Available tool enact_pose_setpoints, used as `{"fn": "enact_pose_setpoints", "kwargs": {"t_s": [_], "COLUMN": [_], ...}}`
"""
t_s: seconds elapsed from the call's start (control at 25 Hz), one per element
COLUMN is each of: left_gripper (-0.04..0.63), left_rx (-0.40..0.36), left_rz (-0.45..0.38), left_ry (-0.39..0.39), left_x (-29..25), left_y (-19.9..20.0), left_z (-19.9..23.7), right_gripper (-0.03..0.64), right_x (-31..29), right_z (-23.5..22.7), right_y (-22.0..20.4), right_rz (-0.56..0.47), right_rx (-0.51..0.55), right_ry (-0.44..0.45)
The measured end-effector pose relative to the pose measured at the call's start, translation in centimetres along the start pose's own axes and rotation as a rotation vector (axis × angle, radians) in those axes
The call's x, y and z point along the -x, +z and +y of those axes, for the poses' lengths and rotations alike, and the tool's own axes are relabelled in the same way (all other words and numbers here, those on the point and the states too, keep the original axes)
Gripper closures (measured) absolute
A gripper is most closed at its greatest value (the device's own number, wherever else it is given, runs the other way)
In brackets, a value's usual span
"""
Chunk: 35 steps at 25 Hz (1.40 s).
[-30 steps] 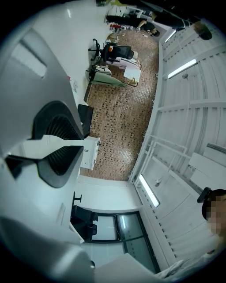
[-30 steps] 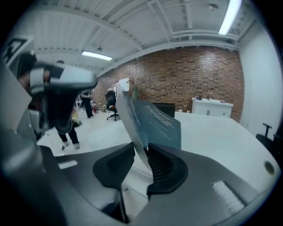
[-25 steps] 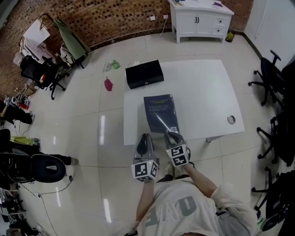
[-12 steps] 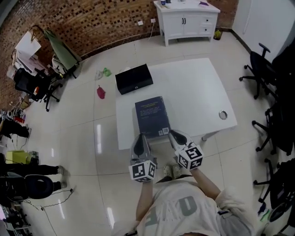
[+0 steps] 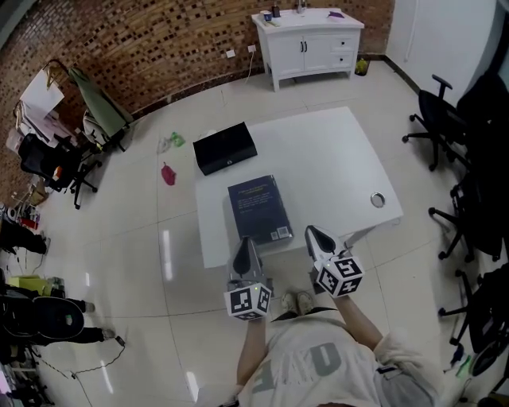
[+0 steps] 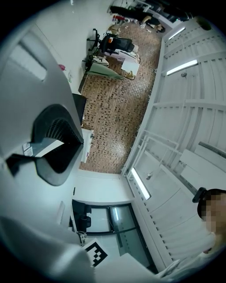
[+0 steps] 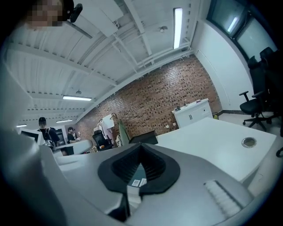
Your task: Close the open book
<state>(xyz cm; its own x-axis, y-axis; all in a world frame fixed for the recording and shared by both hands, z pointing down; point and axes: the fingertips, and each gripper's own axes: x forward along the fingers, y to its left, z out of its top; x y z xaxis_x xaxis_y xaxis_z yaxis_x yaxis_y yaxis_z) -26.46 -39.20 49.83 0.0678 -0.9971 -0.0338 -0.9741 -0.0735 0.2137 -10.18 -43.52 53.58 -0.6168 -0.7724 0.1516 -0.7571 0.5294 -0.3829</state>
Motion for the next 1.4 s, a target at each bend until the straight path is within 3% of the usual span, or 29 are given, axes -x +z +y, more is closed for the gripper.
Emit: {"fn": "enact_pose_setpoints", "kwargs": {"t_s": [0.36,0.64,0.84,1.12,1.4], "left_gripper": [0.584,0.584,0.584,0.584,0.584], "left_rx": [-0.014,-0.012,-0.065,-0.062,-0.114], "left_rz": [0.019,-0.053,-0.086,-0.109,-0.105], "left_ry": [-0.027,-0.032,-0.07,-0.087,-0.106], "left_x": [2.6,6.9,14.3,31.4,42.0], "left_y": [-0.5,1.3,2.1,0.8,3.6], "left_z": [1.1,-0.2,-6.8,-17.9,-24.3], "right_gripper": [0.612,0.612,0.612,0.612,0.612], "right_x": [2.1,7.6,17.7,37.7,48.6], "right_z": [2.4,4.5,5.4,7.1,11.8], "right_y": [-1.6,-2.5,-2.8,-5.6,-5.9], "right_rz": [0.036,-0.007,-0.085,-0.13,-0.139], "right_rx": [-0.002,0.02,0.062,0.092,0.096], "right_ry": [-0.024,0.005,0.005,0.01,0.073]}}
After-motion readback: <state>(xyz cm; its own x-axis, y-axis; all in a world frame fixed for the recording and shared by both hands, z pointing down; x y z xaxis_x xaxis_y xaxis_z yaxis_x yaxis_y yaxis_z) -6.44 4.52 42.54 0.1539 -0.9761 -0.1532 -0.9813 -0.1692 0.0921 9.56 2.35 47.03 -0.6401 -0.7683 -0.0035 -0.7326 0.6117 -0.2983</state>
